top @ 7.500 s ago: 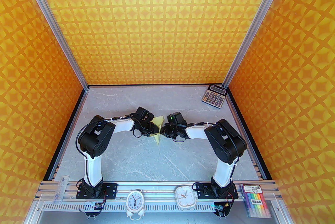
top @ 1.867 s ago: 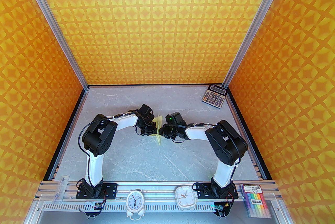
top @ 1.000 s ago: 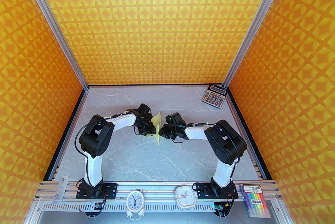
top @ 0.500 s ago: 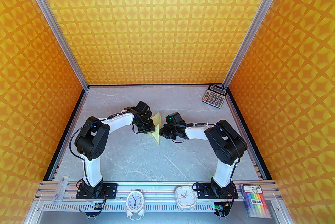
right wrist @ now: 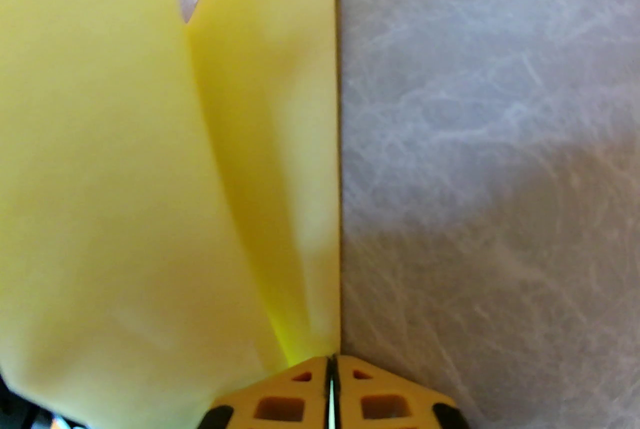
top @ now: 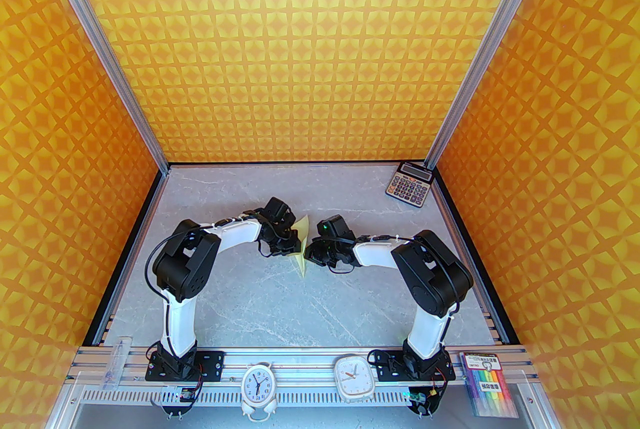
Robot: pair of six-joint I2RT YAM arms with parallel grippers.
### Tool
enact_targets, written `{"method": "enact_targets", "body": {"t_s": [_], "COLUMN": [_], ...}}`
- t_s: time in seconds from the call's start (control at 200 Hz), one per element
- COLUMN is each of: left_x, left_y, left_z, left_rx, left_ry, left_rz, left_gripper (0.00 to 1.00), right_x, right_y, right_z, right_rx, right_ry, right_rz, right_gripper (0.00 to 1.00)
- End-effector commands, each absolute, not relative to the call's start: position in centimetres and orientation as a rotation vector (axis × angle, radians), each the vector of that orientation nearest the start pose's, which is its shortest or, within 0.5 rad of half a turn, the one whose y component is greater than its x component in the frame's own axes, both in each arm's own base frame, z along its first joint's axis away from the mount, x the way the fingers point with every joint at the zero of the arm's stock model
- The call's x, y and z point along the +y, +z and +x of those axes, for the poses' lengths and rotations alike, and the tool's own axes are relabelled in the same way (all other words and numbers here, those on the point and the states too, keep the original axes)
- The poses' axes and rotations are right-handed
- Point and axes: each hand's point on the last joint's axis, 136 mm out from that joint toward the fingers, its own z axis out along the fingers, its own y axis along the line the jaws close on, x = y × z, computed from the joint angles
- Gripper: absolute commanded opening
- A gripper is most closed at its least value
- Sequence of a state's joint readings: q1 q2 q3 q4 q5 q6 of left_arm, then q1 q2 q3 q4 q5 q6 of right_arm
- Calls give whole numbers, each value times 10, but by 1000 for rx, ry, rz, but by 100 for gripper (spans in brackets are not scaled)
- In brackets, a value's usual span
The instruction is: Fold a paper plane with a square sheet of paper (fold left side to right side)
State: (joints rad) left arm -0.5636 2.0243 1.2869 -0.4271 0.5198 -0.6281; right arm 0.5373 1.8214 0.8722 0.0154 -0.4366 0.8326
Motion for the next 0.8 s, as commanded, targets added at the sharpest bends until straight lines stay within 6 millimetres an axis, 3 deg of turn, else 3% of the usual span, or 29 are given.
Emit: {"method": "enact_targets", "body": {"t_s": [0.0, 0.215, 0.355, 0.595, 0.795], "left_x": [-313, -312, -312, -312, -312], "left_y": [10, 0, -2, -2, -3], "left_z": [325, 323, 322, 322, 321], "left_rx": [2963, 2977, 2981, 2985, 2990], "left_ry": [-1014, -1009, -1008, -1005, -1003], "left_rz": [32, 5, -2, 4, -1], "left_gripper": [7, 7, 7, 8, 8], "right_x": [270, 255, 259, 263, 273], "right_y": [37, 49, 56, 38, 38], "right_z": [320, 312, 302, 296, 300], "right_rx": [2691, 2663, 2655, 2720, 2721], "right_ry": [987, 910, 833, 749, 752], "right_rz": [160, 137, 42, -27, -65], "right_gripper": [13, 21, 24, 24, 22]}}
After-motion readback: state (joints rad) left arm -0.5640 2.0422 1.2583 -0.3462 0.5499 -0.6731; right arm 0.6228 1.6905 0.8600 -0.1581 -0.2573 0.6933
